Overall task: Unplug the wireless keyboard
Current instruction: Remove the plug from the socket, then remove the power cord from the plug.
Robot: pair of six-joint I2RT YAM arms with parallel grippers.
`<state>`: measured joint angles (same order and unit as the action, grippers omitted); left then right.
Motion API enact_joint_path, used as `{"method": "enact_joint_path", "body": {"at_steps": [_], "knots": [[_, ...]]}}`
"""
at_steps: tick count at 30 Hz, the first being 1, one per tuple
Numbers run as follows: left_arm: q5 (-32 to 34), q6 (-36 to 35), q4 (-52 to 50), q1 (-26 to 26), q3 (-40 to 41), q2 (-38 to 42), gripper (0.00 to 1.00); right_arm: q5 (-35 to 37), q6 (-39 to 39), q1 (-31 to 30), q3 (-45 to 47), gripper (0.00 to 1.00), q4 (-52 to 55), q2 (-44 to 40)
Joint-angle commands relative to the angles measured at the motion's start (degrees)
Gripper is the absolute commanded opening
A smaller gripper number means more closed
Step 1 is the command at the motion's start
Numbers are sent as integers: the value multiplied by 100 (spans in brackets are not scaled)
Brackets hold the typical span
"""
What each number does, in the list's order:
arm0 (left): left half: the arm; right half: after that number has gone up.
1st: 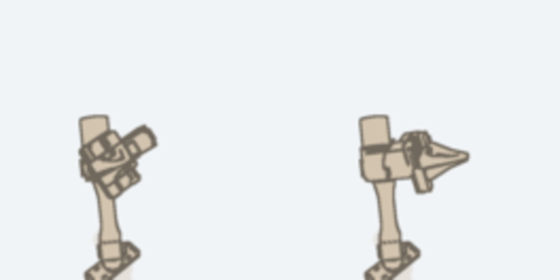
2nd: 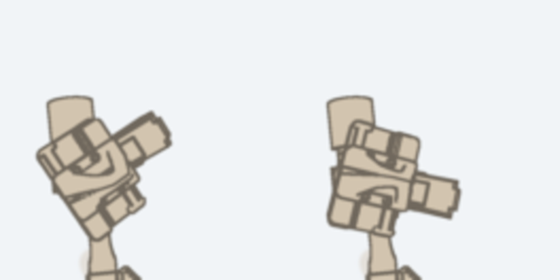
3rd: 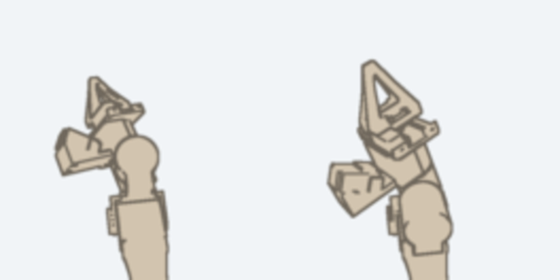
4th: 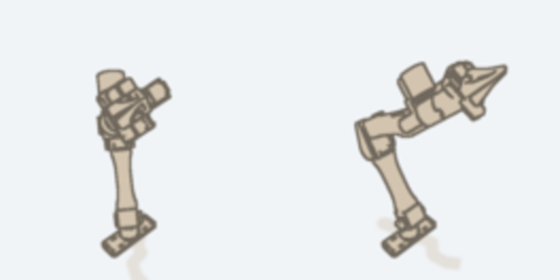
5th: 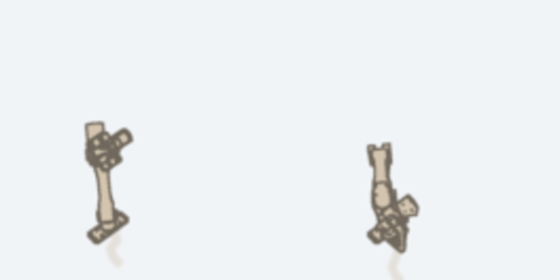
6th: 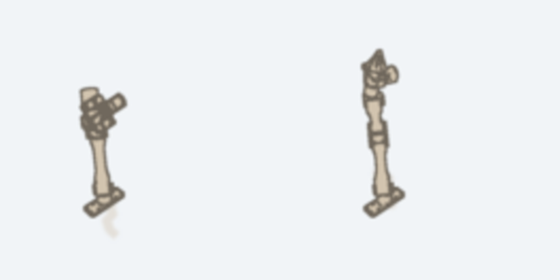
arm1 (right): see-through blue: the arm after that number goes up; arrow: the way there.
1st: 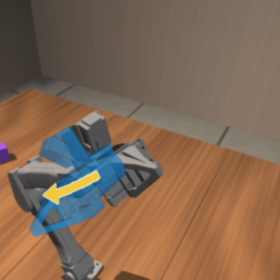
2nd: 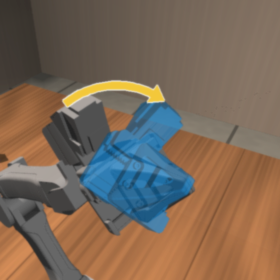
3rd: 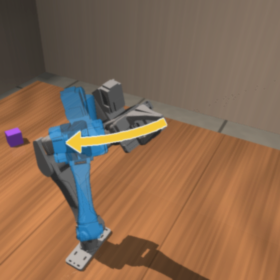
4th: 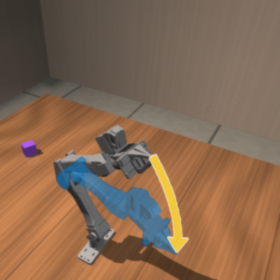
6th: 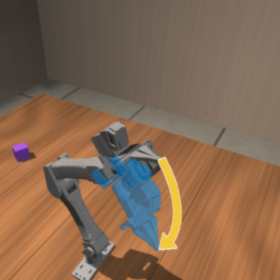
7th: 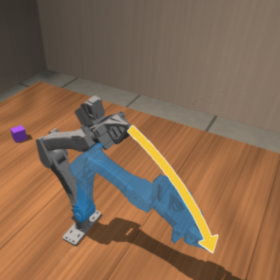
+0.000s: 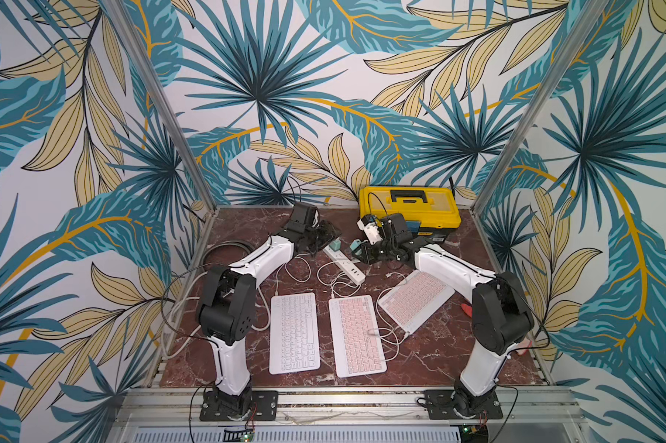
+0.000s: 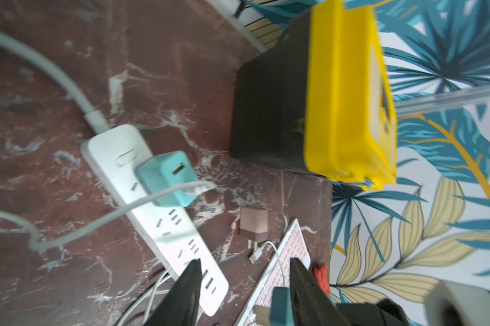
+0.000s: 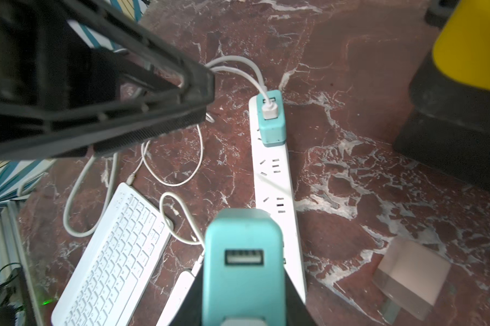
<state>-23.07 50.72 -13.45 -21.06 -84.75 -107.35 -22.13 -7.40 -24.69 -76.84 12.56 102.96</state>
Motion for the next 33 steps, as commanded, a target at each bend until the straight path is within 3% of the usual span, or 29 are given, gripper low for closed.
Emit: {"method": "enact_joint_path", "body": {"at_steps": [1, 5, 10, 16, 25, 33], "knots": [[-766, -565, 150, -27, -191, 279, 52, -536, -369, 64, 333, 24, -655, -300], [-1789, -1031, 670, -9, -119, 535, 52, -1315, -730, 213, 701, 24, -1394, -549], [-2447, -1110, 1307, 45, 137, 760, 52, -1995, -1298, 393, 981, 24, -2210, -718], [-2733, -875, 1731, 122, 707, 862, 51, -2557, -1725, 438, 1231, 24, -2963, -834], [-3290, -1155, 2130, 137, 1178, 1109, 50, -3258, -2002, 441, 1299, 23, -3519, -703], [-3763, -1251, 2386, 71, 1210, 1188, 40, -3679, -2209, 438, 1285, 23, -3826, -550]]}}
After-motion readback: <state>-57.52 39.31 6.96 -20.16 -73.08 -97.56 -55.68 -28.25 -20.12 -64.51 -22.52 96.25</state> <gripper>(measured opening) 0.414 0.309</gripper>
